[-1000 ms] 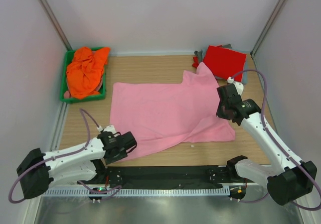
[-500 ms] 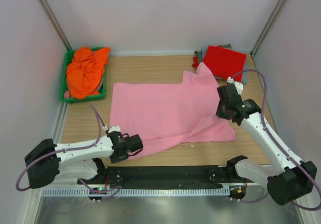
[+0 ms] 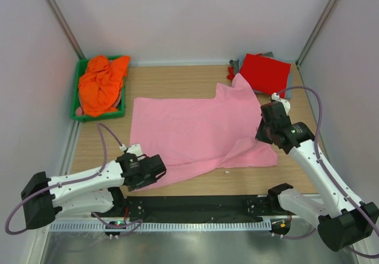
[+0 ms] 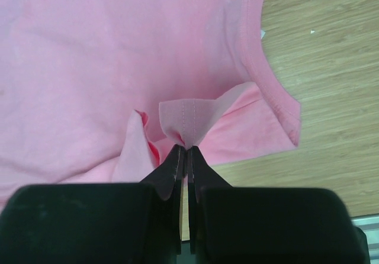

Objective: Fold and stack the t-shirts
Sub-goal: Fold the tshirt

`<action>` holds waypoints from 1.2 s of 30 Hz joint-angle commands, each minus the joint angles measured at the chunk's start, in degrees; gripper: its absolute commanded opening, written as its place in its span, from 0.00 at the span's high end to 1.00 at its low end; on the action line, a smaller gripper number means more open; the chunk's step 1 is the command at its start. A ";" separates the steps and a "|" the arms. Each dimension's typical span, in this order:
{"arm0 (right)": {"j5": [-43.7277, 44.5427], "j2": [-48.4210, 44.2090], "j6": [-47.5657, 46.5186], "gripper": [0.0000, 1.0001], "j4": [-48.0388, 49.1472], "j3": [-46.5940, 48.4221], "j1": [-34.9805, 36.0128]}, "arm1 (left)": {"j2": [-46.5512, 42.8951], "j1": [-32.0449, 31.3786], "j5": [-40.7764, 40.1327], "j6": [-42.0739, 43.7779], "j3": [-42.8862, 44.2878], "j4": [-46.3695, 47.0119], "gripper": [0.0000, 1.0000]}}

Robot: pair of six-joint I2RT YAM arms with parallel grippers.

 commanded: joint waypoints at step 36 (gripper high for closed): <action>-5.75 -1.00 -0.20 0.99 2.13 -1.90 -0.30 | -12.31 -0.10 -2.67 -9.85 -9.72 2.21 1.00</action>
